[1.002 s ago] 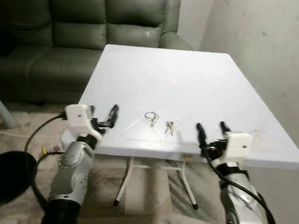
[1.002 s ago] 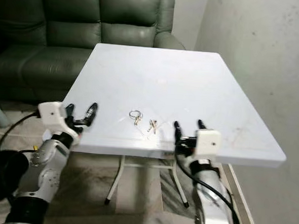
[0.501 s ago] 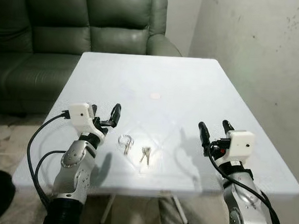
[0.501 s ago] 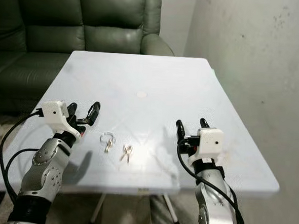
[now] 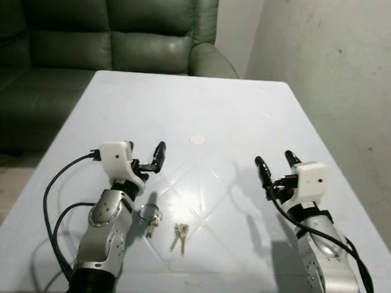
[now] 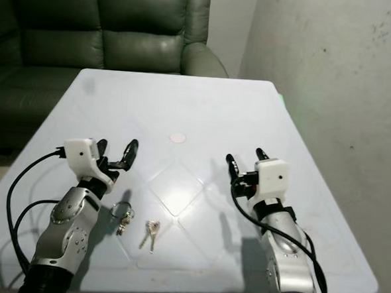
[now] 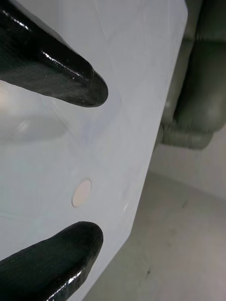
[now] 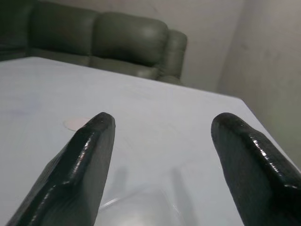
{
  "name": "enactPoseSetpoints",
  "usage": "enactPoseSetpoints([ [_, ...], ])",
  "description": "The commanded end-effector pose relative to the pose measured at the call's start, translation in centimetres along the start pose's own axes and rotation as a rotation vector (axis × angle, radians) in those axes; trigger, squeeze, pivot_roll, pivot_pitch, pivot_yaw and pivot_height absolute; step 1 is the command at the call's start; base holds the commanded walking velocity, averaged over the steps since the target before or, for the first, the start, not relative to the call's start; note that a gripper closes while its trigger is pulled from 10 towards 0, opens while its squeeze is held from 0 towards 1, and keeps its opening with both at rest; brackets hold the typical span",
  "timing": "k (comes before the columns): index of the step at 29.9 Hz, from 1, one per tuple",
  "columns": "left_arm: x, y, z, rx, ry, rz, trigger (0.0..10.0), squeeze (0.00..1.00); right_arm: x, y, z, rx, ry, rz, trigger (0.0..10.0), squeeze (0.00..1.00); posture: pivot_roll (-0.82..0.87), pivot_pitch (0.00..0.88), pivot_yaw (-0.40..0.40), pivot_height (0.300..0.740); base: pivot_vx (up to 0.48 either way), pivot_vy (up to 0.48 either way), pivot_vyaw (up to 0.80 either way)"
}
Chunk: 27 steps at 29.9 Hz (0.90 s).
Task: Hang keys on a hook
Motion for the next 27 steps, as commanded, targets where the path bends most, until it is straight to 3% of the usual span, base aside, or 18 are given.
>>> enactPoseSetpoints([
  [1, 0.38, 0.1, -0.37, 0.012, -0.009, 0.005, 10.0, 0.0, 0.17, -0.32, -0.2, 0.022, -0.007, 0.008, 10.0, 0.0, -0.06, 0.0, -0.041, 0.74, 0.0, 0.0, 0.0],
  [27, 1.19, -0.06, -1.08, 0.044, 0.014, 0.033, 10.0, 0.0, -0.01, -0.25, -0.27, 0.025, -0.02, 0.009, 10.0, 0.0, -0.06, 0.0, -0.041, 0.74, 0.0, 0.0, 0.0],
])
Point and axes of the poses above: a point about 5 cm out from each wrist's last joint towards the gripper, its own y axis pointing back from the gripper into the wrist, its own x axis along the axis of the wrist's last joint, z = x × y, the point moved 3 cm from there along -y, pointing out of the wrist towards the gripper, and after that the axes turned 9 degrees about y, right-handed, at the moved point
